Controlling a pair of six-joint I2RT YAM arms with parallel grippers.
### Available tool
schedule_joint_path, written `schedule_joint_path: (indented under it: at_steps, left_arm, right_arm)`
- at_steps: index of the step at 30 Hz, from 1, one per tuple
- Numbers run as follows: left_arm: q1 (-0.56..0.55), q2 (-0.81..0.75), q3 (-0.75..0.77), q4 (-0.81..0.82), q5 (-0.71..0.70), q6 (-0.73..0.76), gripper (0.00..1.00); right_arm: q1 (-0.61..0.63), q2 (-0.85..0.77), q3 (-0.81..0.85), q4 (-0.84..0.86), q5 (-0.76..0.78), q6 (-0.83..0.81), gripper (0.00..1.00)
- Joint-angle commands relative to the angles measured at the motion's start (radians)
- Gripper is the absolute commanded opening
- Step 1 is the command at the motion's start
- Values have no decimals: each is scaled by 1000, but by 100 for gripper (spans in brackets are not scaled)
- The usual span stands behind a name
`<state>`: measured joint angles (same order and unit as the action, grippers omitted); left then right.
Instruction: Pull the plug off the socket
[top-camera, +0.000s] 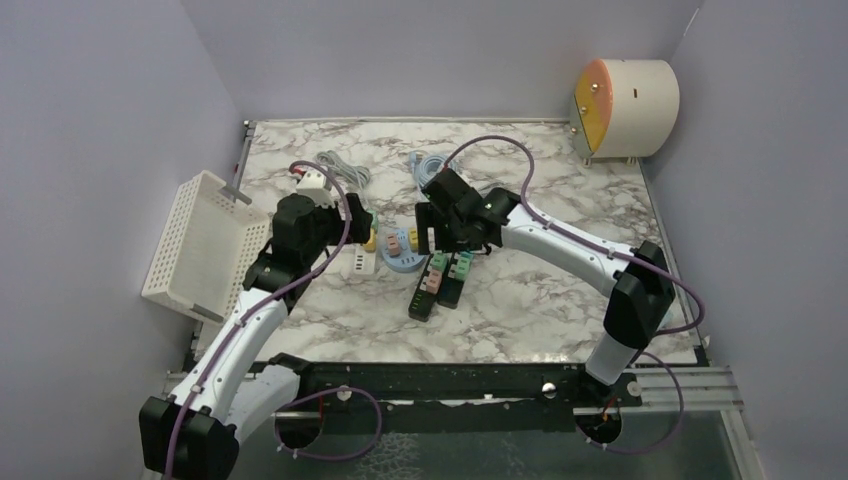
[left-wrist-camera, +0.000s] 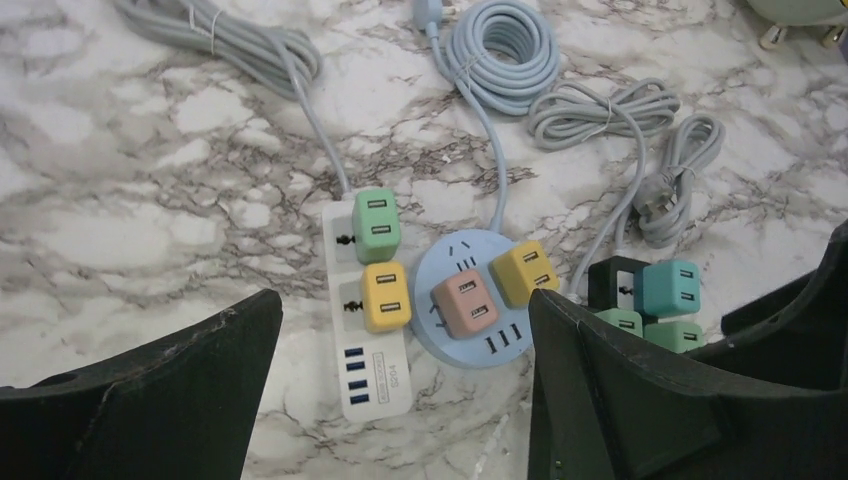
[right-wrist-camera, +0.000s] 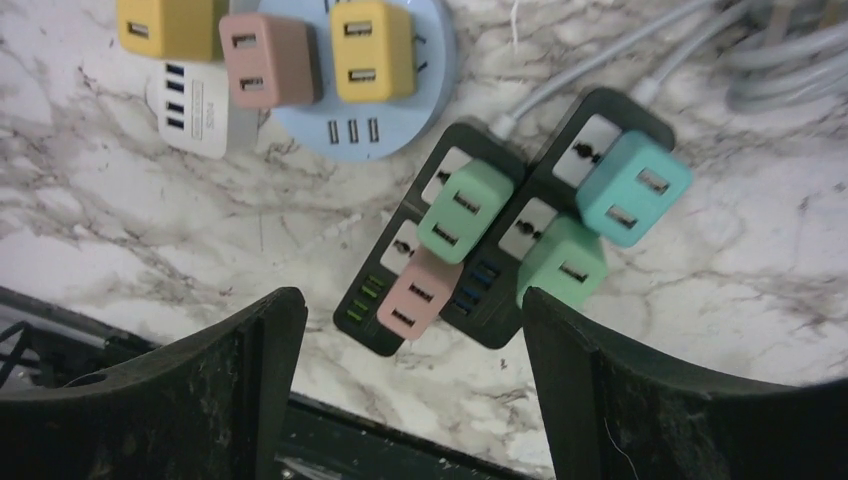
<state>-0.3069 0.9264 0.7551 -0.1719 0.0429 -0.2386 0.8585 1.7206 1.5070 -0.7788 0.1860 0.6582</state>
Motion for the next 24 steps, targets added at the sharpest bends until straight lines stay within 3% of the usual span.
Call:
schedule_joint_path:
  at_steps: [1, 10, 17, 19, 20, 21, 22, 24]
  left_arm:
    - [2, -55, -77, 19, -67, -221, 95]
    - [2, -67, -231, 28, 109, -381, 91]
    - [2, -83, -300, 63, 158, -462, 91]
    - [2, -76, -303, 67, 174, -466, 91]
    - [2, -69, -305, 72, 187, -470, 91]
    - [0, -63, -310, 80, 204, -475, 91]
    - [1, -56, -315, 91, 224, -482, 91]
    - [-3, -36, -334, 137, 280, -493, 91]
  right_arm:
    - [16, -14, -64, -38, -118, 83, 79]
    - [28, 109, -63, -13, -184, 106, 73]
    - [31, 196, -41, 7, -233, 100, 68]
    - [35, 213, -37, 8, -236, 93, 55]
    - [37, 219, -34, 6, -237, 88, 38]
    - [37, 226, -30, 1, -237, 87, 15]
    - [37, 229, -18, -8, -236, 84, 3]
    - [39, 227, 5, -24, -223, 82, 1]
